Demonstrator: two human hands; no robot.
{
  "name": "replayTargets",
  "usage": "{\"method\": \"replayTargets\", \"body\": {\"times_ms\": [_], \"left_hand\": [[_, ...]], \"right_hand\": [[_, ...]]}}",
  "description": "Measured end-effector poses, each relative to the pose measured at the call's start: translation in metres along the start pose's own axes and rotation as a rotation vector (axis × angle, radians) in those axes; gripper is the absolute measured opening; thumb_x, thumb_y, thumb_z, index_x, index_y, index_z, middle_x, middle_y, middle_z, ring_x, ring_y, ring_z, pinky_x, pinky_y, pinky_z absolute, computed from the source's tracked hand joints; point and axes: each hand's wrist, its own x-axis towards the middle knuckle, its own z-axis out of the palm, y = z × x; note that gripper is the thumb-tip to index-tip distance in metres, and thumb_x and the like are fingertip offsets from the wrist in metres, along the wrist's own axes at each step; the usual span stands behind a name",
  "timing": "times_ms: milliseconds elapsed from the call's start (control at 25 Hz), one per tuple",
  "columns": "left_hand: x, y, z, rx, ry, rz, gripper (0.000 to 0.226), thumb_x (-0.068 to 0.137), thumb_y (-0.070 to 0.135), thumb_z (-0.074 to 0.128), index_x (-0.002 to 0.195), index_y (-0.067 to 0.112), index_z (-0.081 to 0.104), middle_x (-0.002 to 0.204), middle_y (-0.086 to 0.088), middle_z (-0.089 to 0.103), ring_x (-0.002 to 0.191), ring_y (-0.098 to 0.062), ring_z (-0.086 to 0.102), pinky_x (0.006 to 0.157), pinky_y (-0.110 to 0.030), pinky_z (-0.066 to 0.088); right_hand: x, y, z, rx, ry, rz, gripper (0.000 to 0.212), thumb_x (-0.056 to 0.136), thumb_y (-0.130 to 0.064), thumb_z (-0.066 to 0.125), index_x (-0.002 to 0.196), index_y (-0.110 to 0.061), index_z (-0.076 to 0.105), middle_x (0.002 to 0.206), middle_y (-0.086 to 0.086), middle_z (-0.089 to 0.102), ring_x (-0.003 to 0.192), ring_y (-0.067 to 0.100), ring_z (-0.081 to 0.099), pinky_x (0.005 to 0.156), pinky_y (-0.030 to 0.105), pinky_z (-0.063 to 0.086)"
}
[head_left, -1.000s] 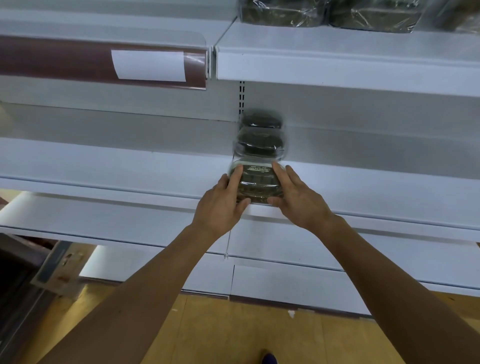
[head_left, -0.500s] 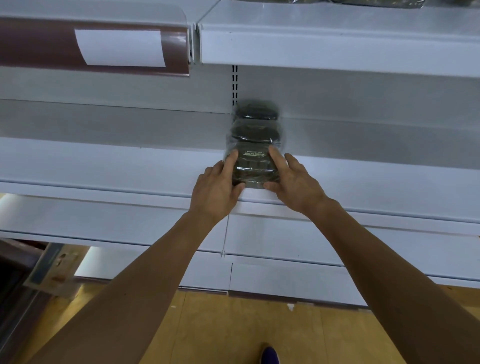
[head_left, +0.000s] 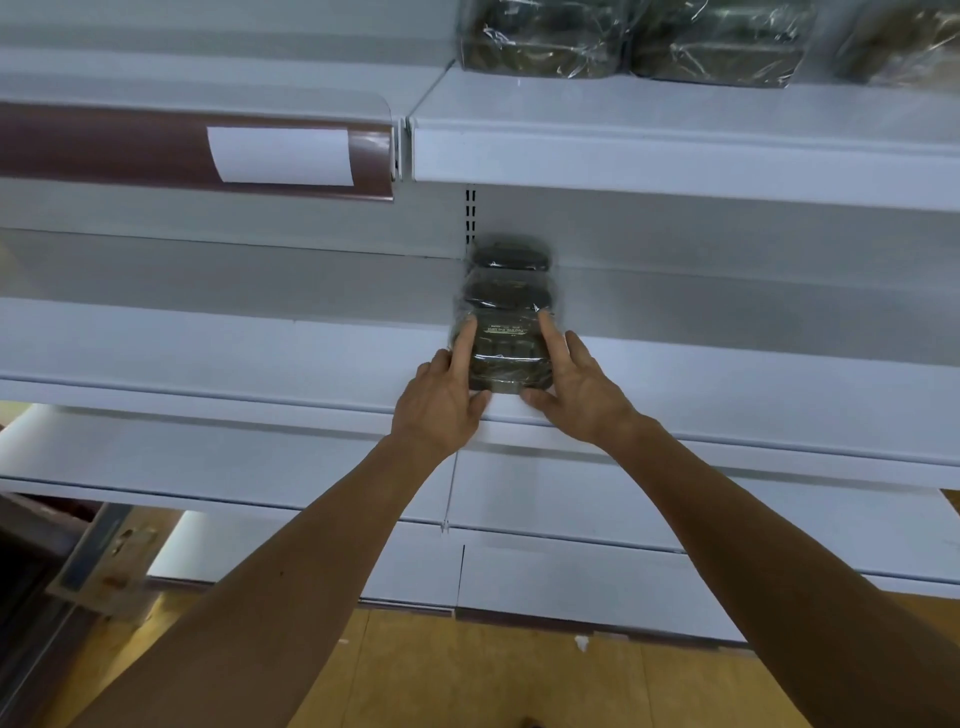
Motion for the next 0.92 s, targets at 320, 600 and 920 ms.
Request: {"method": "replayTargets", "body": {"times_ms": [320, 600, 920], "left_hand": [[-0.027, 0.028, -0.036, 0.212, -0.079, -0.025, 0.084, 0.098, 0.052, 0.049, 0.157, 0.022, -0.002, 0.164, -0.016, 0.004, 0.147, -0.035, 0.025, 0.109, -0.045, 0.04], [-0.049, 0.058, -0.094, 0.196, 0.121, 0.219, 0.074, 0.099, 0.051, 0.045, 0.157, 0.016, 0.016, 0.163, -0.006, 0.02, 0.149, -0.023, 0.021, 0.118, -0.038, 0.028], [-0.07, 0.113, -0.171, 0.225, 0.292, 0.396, 0.056, 0.098, 0.048, 0.049, 0.147, 0.022, 0.04, 0.15, 0.003, 0.045, 0.138, -0.017, 0.04, 0.107, -0.035, 0.038]], "right_hand": [[-0.043, -0.005, -0.032, -0.208, -0.04, -0.013, 0.086, 0.099, -0.048, 0.047, 0.156, -0.017, -0.008, 0.165, 0.004, -0.011, 0.152, 0.023, 0.003, 0.119, 0.037, 0.019], [-0.091, -0.042, -0.104, -0.331, 0.049, -0.18, 0.08, 0.099, -0.05, 0.042, 0.157, -0.016, -0.001, 0.165, 0.002, -0.002, 0.151, 0.016, 0.004, 0.119, 0.026, 0.008], [-0.128, -0.088, -0.176, -0.383, 0.156, -0.28, 0.076, 0.099, -0.049, 0.044, 0.158, -0.019, 0.006, 0.165, -0.002, 0.004, 0.151, 0.017, 0.008, 0.122, 0.035, 0.014]]}}
